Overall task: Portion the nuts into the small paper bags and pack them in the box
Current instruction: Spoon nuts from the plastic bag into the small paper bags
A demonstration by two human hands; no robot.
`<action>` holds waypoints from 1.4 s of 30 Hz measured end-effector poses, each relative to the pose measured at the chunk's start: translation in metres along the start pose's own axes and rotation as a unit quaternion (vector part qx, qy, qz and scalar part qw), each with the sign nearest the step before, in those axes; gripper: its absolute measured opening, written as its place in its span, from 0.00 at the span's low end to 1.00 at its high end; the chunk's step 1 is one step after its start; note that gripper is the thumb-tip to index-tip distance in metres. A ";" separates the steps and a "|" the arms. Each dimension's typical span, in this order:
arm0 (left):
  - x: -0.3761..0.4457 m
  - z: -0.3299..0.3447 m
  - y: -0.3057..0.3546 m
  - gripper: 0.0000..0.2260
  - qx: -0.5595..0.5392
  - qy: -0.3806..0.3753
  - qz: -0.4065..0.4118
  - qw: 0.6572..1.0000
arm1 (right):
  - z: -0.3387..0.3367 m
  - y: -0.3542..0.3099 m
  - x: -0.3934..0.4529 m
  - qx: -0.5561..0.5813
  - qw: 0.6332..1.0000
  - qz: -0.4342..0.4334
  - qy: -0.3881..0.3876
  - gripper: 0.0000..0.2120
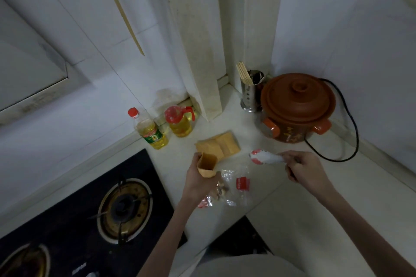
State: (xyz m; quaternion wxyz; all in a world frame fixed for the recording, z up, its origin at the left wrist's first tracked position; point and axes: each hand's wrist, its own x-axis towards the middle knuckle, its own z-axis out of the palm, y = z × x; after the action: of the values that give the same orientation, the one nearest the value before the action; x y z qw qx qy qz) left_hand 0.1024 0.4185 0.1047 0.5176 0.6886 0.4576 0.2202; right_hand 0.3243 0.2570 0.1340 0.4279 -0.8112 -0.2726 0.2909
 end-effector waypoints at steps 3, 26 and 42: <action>-0.003 -0.010 -0.037 0.18 -0.031 0.084 -0.064 0.994 | 0.018 0.027 -0.002 -0.090 0.996 0.008 -0.021 0.10; 0.011 -0.012 -0.150 0.24 0.026 -0.048 -0.270 0.961 | 0.123 0.087 0.034 -0.204 0.970 0.025 -0.130 0.10; 0.037 -0.018 -0.167 0.22 0.040 -0.081 -0.303 0.949 | 0.180 0.073 0.034 -0.222 0.962 -0.093 -0.130 0.07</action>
State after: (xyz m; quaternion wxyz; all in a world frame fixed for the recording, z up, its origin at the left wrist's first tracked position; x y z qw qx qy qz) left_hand 0.0388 0.4668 -0.0470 0.5673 0.5532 0.6097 -0.0217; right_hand 0.2351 0.3416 -0.0200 0.2231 -0.8118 -0.4582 0.2848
